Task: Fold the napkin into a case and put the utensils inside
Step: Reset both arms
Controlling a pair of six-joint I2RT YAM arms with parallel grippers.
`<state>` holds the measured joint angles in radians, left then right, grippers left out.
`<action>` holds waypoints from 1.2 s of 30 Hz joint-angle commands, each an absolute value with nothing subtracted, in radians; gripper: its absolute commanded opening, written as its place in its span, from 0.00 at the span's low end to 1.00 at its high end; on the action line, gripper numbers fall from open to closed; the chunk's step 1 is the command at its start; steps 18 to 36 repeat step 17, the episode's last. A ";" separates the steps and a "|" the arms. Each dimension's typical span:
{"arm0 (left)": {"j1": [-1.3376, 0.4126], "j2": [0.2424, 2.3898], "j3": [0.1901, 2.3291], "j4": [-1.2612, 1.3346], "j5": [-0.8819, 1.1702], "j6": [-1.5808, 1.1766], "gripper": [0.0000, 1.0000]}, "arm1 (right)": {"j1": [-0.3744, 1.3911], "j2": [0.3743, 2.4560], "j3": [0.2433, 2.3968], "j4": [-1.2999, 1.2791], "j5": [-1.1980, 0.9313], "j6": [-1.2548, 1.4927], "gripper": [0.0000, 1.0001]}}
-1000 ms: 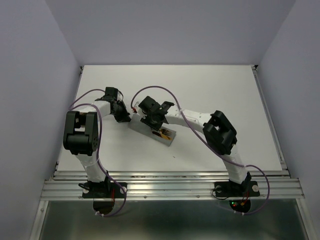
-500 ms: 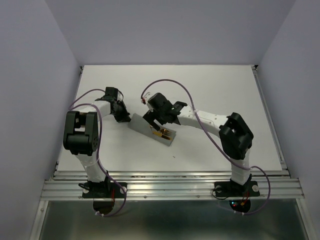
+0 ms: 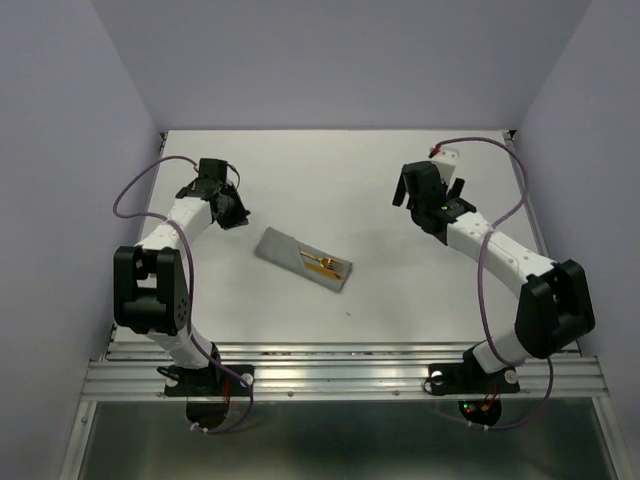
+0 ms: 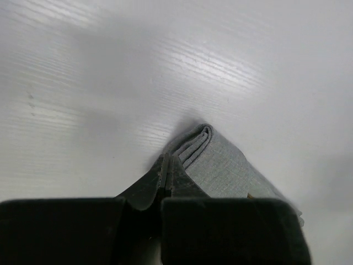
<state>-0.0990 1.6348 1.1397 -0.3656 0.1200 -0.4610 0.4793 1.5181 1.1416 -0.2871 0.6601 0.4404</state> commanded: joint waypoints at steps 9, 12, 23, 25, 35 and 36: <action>-0.103 1.396 1.238 -0.494 -0.055 -0.388 0.15 | 0.428 1.218 0.931 -0.331 0.844 0.729 1.00; -0.103 1.365 1.242 -0.512 -0.074 -0.393 0.15 | 0.428 1.201 0.928 -0.376 0.874 0.759 1.00; -0.103 1.327 1.259 -0.535 -0.037 -0.384 0.14 | 0.428 1.192 0.925 -0.422 0.908 0.787 1.00; -0.103 1.327 1.259 -0.535 -0.037 -0.384 0.14 | 0.428 1.192 0.925 -0.422 0.908 0.787 1.00; -0.103 1.327 1.259 -0.535 -0.037 -0.384 0.14 | 0.428 1.192 0.925 -0.422 0.908 0.787 1.00; -0.103 1.327 1.259 -0.535 -0.037 -0.384 0.14 | 0.428 1.192 0.925 -0.422 0.908 0.787 1.00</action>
